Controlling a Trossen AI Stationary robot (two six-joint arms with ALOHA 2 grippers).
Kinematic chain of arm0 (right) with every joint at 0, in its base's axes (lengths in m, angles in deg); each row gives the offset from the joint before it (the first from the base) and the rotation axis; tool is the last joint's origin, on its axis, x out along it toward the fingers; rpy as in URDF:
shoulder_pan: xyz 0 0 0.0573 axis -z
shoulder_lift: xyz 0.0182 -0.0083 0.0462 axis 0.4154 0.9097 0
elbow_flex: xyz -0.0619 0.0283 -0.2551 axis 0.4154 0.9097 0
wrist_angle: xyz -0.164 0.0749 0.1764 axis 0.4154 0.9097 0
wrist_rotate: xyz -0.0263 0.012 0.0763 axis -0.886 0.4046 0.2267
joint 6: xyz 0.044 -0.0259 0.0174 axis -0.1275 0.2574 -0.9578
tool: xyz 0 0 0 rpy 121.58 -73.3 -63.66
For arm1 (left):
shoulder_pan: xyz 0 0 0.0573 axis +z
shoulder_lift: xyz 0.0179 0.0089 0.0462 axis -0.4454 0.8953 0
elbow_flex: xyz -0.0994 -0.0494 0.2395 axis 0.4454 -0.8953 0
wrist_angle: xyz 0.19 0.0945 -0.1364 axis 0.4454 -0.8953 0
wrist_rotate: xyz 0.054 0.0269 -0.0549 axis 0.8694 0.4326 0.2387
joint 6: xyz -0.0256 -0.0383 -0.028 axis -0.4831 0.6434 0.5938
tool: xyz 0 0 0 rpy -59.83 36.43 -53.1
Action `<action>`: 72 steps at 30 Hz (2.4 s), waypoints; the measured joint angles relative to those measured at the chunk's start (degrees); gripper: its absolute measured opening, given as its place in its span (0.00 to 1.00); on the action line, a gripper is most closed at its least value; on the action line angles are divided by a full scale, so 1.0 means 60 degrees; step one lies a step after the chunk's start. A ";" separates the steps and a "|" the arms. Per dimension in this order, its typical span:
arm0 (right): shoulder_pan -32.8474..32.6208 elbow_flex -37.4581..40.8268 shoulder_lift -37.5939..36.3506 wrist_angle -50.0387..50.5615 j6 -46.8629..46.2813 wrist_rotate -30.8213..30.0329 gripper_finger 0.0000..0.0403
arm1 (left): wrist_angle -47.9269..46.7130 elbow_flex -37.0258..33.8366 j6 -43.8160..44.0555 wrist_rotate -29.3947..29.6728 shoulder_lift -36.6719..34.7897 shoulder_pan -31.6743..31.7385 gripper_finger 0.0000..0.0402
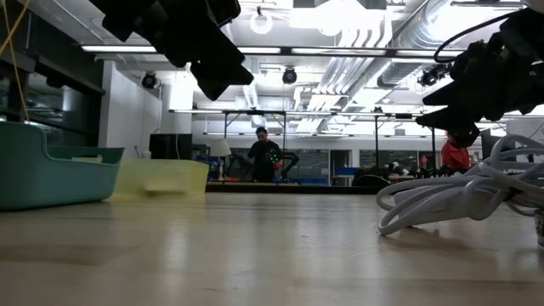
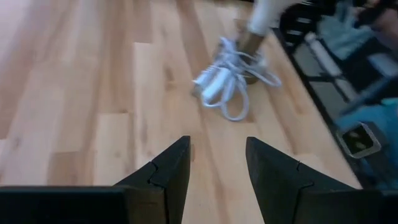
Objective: Pick & Place School Supplies
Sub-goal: Return to Home Position
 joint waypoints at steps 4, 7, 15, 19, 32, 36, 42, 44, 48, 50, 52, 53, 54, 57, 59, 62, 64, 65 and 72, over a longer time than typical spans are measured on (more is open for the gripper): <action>0.0000 0.0000 0.0000 -0.0011 -0.0127 0.0178 0.47 | -0.0005 0.0000 -0.0444 -0.0794 0.0000 -0.0004 0.38; 0.0000 0.0004 0.0000 -0.0011 -0.0503 0.0226 0.47 | -0.0065 0.0000 -0.0816 -0.1200 0.0000 -0.0004 0.38; 0.0000 0.0004 0.0000 -0.0026 -0.0717 0.0230 0.47 | -0.0138 -0.0500 -0.1081 -0.1620 -0.0007 0.0032 0.38; 0.0000 0.0007 0.0000 -0.0040 -0.0701 0.0153 0.47 | 0.0560 -0.1293 -0.0767 -0.1783 -0.0007 0.0231 0.38; 0.0000 0.0015 0.0004 -0.0042 -0.0688 0.0162 0.47 | 0.1439 -0.3057 -0.1459 -0.2601 -0.1750 0.1410 0.38; 0.0000 0.0017 0.0004 -0.0044 -0.0686 0.0163 0.47 | 0.1434 -0.3699 -0.1383 -0.2311 -0.2617 0.1754 0.38; 0.0000 0.0018 0.0018 -0.0044 -0.0685 0.0160 0.47 | 0.1431 -0.4605 -0.1202 -0.1735 -0.3954 0.1897 0.38; 0.0000 0.0022 0.0025 -0.0044 -0.0685 0.0163 0.47 | 0.1633 -0.4894 -0.1205 -0.1402 -0.4377 0.1817 0.38; 0.0001 0.0022 0.0025 -0.0045 -0.0685 0.0159 0.47 | 0.2268 -0.5564 -0.1195 -0.0704 -0.5070 0.1738 0.38; 0.0000 0.0022 0.0025 -0.0044 -0.0685 0.0160 0.47 | 0.2562 -0.5863 -0.1191 -0.0584 -0.5345 0.1758 0.38; 0.0000 0.0022 0.0025 -0.0044 -0.0685 0.0164 0.47 | 0.2583 -0.6066 -0.1205 -0.0577 -0.5591 0.1768 0.38; 0.0000 0.0022 0.0028 -0.0044 -0.0685 0.0160 0.47 | 0.2590 -0.6166 -0.1250 -0.0582 -0.5727 0.1770 0.38; 0.0000 0.0022 0.0029 -0.0046 -0.0685 0.0163 0.47 | 0.2630 -0.6258 -0.1325 -0.0582 -0.5868 0.1770 0.38; 0.0000 0.0022 0.0029 -0.0044 -0.0685 0.0164 0.47 | 0.2861 -0.6614 -0.1430 -0.0578 -0.6321 0.1770 0.38; 0.0000 0.0022 0.0029 -0.0047 -0.0685 0.0160 0.47 | 0.3045 -0.6807 -0.1458 -0.0575 -0.6620 0.1773 0.38; 0.0000 0.0022 0.0029 -0.0045 -0.0685 0.0160 0.47 | 0.3078 -0.7072 -0.1443 -0.0371 -0.7101 0.1774 0.38; 0.0000 0.0022 0.0029 -0.0044 -0.0685 0.0160 0.47 | 0.3065 -0.7280 -0.1419 -0.0208 -0.7458 0.1774 0.38; 0.0000 0.0022 0.0029 -0.0044 -0.0685 0.0164 0.47 | 0.3077 -0.7373 -0.1383 -0.0108 -0.7640 0.1774 0.38; 0.0000 0.0022 0.0029 -0.0045 -0.0681 0.0160 0.47 | 0.2811 -0.7694 -0.1355 0.0052 -0.8716 0.1774 0.38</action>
